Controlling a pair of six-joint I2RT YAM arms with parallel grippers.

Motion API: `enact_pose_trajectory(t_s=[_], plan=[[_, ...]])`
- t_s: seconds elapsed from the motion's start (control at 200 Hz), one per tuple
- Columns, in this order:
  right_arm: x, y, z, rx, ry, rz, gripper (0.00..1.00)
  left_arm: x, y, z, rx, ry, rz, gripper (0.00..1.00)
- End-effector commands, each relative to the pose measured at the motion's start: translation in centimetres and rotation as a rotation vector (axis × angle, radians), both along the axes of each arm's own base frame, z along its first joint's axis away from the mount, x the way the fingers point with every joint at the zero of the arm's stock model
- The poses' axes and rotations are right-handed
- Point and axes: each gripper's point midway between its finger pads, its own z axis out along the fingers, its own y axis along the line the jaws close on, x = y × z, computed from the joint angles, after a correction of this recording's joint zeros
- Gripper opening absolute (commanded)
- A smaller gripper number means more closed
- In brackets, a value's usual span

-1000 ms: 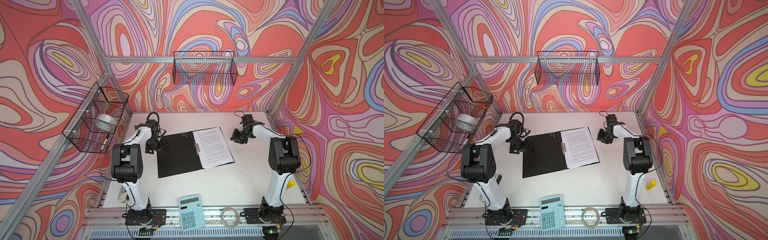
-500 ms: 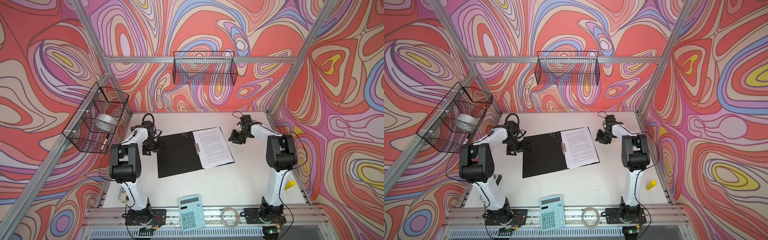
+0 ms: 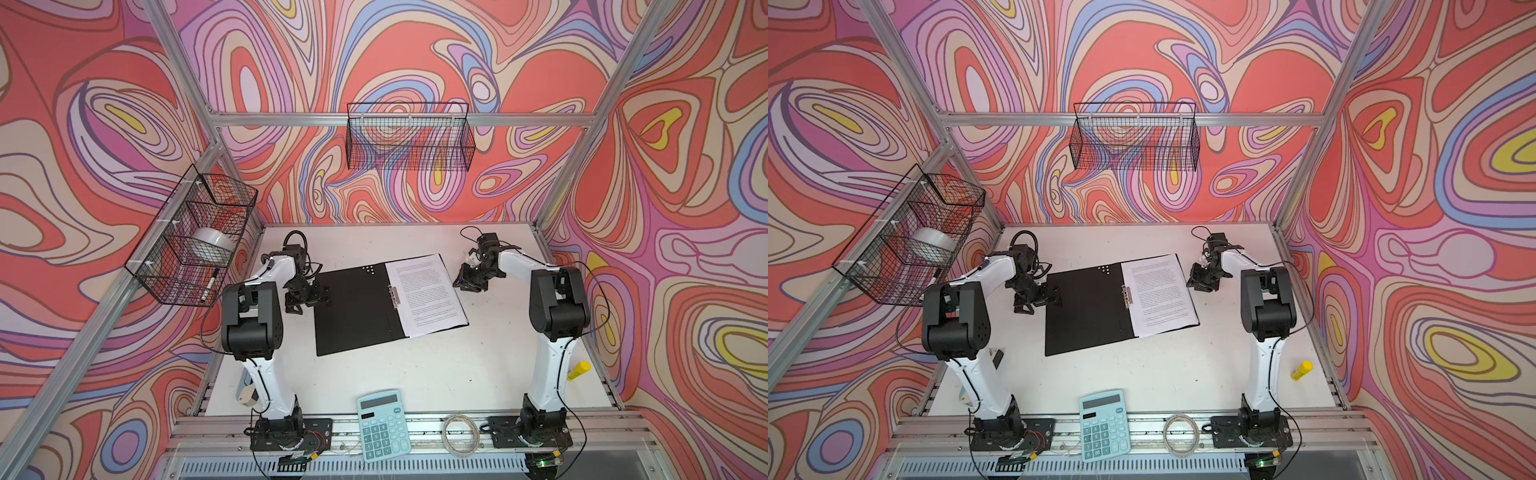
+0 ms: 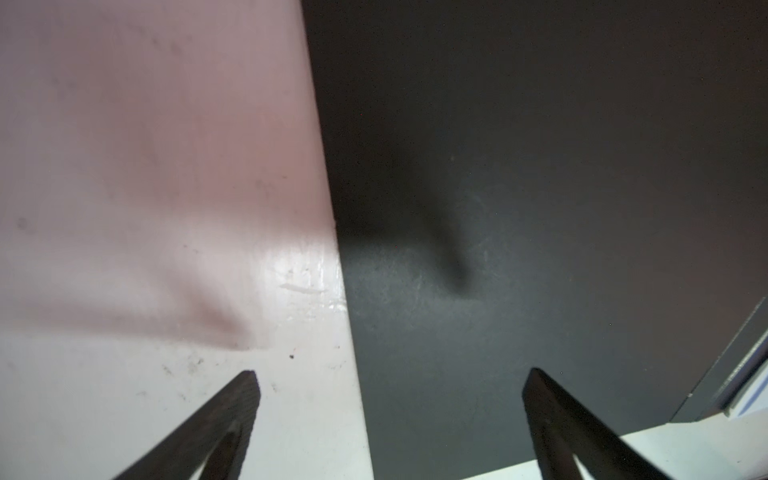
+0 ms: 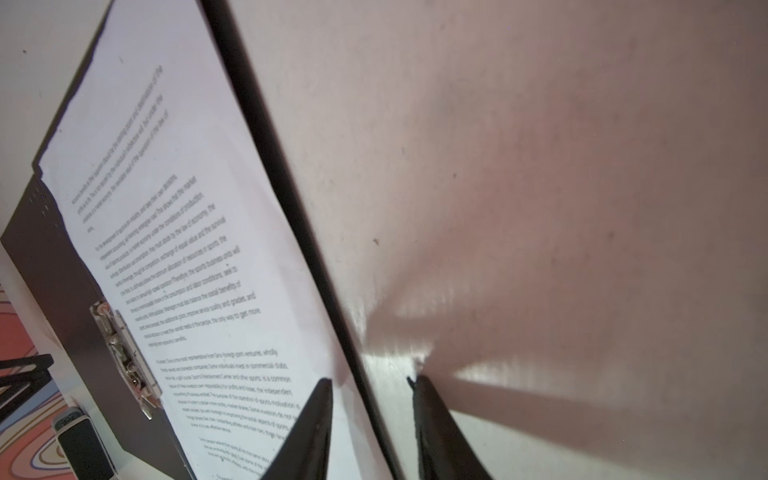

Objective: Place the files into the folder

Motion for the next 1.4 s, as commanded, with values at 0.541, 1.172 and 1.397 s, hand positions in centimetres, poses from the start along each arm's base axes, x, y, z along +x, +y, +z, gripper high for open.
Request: enact_pose_trajectory(t_s=[0.541, 1.172, 1.397], plan=[[-6.4, 1.9, -2.0, -0.046, 0.151, 0.085, 0.34, 0.2, -0.3, 0.1, -0.022, 0.043, -0.017, 1.00], [-10.0, 1.7, -1.4, -0.080, 0.168, 0.050, 0.35, 0.7, 0.7, -0.2, 0.033, 0.031, -0.053, 1.00], [-7.3, 1.4, 1.4, -0.103, 0.061, 0.005, 0.36, 1.2, 0.6, -0.8, 0.025, 0.042, -0.060, 1.00]])
